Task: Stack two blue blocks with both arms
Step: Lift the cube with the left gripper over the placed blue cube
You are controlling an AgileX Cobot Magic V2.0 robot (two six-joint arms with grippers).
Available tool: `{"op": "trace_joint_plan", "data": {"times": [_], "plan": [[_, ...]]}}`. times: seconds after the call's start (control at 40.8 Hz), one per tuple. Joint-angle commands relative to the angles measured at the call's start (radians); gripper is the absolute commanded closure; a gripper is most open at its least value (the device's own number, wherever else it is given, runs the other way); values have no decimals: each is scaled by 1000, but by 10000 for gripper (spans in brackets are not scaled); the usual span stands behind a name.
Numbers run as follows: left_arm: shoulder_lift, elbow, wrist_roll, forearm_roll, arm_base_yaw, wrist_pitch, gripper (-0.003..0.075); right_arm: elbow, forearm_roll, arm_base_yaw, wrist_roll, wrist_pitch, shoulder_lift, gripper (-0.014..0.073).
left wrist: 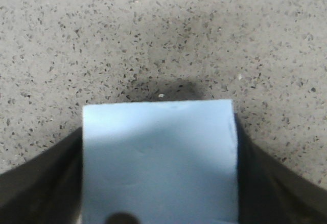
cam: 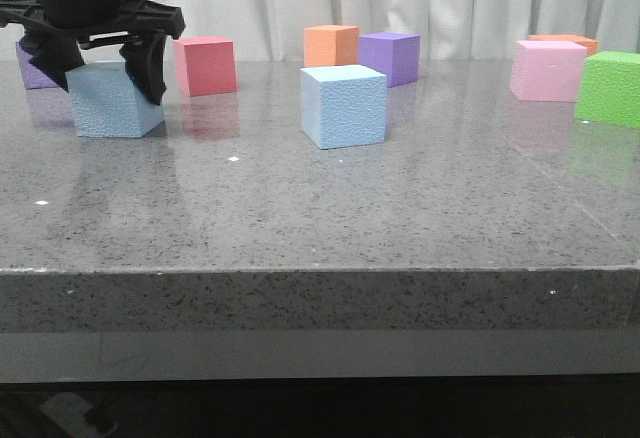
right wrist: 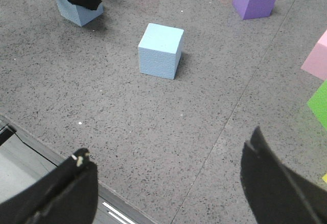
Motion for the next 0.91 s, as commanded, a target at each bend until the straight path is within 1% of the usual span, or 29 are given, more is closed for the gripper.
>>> {"op": "trace_joint_plan", "data": {"times": [0.0, 0.074, 0.147, 0.294, 0.368, 0.417, 0.49, 0.637, 0.735, 0.833, 0.882], "plan": [[-55, -32, -12, -4, 0, -44, 321, -26, 12, -6, -6, -70, -5, 8], [-55, -35, -12, -4, 0, -44, 353, -26, 12, -6, -6, -70, -5, 8], [-55, -56, -12, -4, 0, -28, 369, -26, 12, -6, -6, -70, -5, 8], [-55, -156, -2, -6, 0, 64, 375, -26, 12, -6, -6, -70, -5, 8], [-55, -221, 37, -16, -6, 113, 375, -26, 12, -6, -6, -70, -5, 8], [-55, -259, 103, -32, -11, 139, 375, -26, 12, -6, -6, -70, -5, 8], [-55, -324, 221, -98, -26, 177, 375, -26, 12, -6, -6, -70, -5, 8], [-55, -427, 465, -280, -74, 214, 375, -26, 12, -6, -6, -70, -5, 8], [-55, -457, 661, -371, -115, 225, 375, -26, 12, -6, -6, -70, -5, 8], [-55, -456, 861, -421, -169, 246, 375, -26, 12, -6, -6, -70, -5, 8], [-53, -456, 930, -430, -193, 253, 375, -26, 12, -6, -6, -70, -5, 8]]}}
